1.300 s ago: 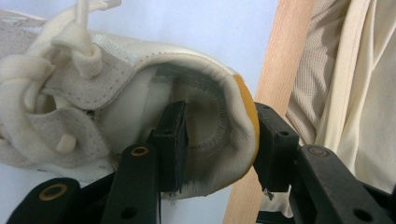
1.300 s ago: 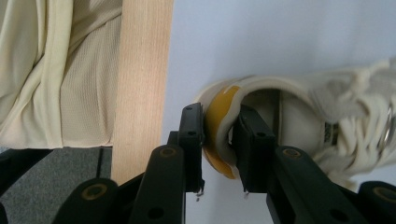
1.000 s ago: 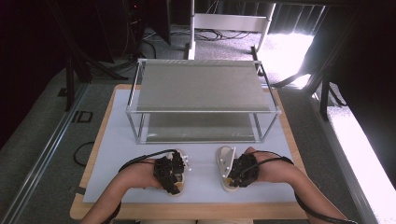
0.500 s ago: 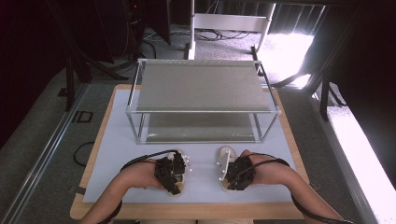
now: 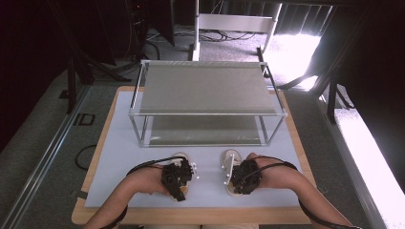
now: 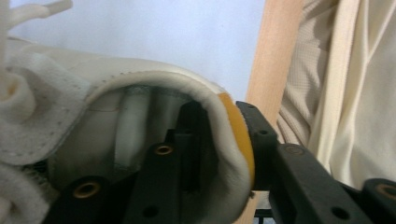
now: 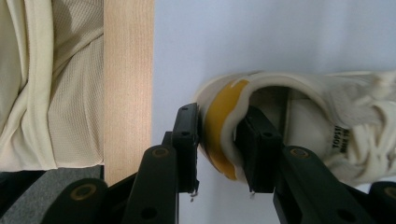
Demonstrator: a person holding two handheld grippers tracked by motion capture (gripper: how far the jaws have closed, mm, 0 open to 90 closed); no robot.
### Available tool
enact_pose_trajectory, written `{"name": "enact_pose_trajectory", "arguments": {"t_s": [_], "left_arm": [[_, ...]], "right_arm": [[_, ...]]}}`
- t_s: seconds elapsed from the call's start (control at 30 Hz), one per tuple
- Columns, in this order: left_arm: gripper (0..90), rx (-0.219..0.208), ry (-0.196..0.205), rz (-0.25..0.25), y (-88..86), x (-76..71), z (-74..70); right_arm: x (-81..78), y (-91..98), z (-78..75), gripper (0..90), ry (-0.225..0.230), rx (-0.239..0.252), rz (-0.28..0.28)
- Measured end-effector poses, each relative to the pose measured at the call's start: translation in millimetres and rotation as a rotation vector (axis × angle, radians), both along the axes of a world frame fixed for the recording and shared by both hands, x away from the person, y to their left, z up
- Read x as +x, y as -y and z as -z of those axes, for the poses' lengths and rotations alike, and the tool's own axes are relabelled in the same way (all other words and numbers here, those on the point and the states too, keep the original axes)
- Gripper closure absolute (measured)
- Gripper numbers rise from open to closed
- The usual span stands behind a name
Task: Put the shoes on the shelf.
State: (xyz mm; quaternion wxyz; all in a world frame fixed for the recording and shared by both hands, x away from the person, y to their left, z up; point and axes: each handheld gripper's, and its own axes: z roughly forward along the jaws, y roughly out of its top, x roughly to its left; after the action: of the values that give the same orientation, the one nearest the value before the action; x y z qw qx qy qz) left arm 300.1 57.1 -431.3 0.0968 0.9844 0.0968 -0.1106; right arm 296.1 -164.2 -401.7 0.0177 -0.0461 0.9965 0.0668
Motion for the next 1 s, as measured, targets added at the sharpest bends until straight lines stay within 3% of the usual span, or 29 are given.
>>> {"name": "enact_pose_trajectory", "arguments": {"t_s": [0.17, 0.27, 0.5, 0.83, 1.0], "left_arm": [[76.3, 0.004, 0.009, 0.014, 0.9, -1.0, -0.7], [76.8, 0.009, 0.018, 0.032, 1.0, -1.4, -2.0], [76.9, -0.011, 0.033, 0.079, 4.6, -1.0, -11.1], [76.9, -0.034, 0.058, 0.100, 19.7, 8.2, -24.5], [76.9, -0.032, 0.069, 0.119, 27.2, 12.7, -29.1]], "right_arm": [[-1.3, 3.5, -8.0, 70.9, 0.012, 0.025, 0.005], [-1.1, 2.5, -6.0, 72.4, 0.010, 0.008, -0.002], [-7.6, -1.9, -12.5, 75.9, 0.067, -0.022, -0.037], [0.8, 6.0, -28.4, 75.9, 0.132, 0.023, -0.011], [4.1, 6.9, -31.9, 75.9, 0.136, 0.022, -0.014]]}}
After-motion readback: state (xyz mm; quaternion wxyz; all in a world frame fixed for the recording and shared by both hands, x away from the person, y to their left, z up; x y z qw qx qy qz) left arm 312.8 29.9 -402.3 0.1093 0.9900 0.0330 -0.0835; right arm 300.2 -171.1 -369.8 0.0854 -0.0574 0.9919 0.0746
